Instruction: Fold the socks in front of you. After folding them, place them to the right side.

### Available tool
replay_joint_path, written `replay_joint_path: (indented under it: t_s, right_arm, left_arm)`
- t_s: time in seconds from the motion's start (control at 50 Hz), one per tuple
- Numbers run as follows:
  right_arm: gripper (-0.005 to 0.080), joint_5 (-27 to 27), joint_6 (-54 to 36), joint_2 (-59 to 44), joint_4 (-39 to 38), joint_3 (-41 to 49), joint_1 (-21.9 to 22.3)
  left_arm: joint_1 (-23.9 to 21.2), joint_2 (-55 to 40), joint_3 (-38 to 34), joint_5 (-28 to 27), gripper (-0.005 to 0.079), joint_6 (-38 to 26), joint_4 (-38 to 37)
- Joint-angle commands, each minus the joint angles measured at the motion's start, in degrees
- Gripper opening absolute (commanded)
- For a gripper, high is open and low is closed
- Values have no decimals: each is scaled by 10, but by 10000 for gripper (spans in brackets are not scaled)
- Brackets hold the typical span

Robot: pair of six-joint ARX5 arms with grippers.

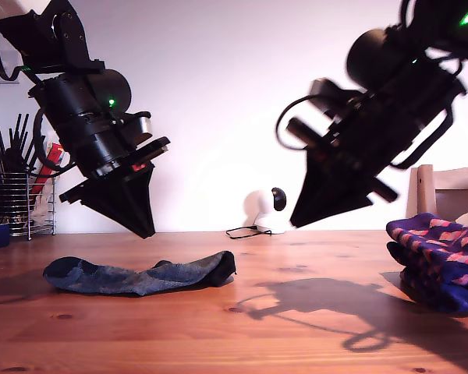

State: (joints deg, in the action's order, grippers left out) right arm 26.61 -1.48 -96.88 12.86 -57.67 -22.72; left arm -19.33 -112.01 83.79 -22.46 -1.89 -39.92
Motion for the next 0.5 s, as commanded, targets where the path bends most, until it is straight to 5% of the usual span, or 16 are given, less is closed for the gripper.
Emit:
replay_joint_path:
  t_s: [0.0,0.48]
  right_arm:
    - [-13,-2,-26,-2,-6,-11,-5]
    - [-13,-1,-174,-2,-16,-12,-6]
  left_arm:
    - [-10,-20,3,-5,60,-3,13]
    - [-41,-93,3,-17,59,-2,53]
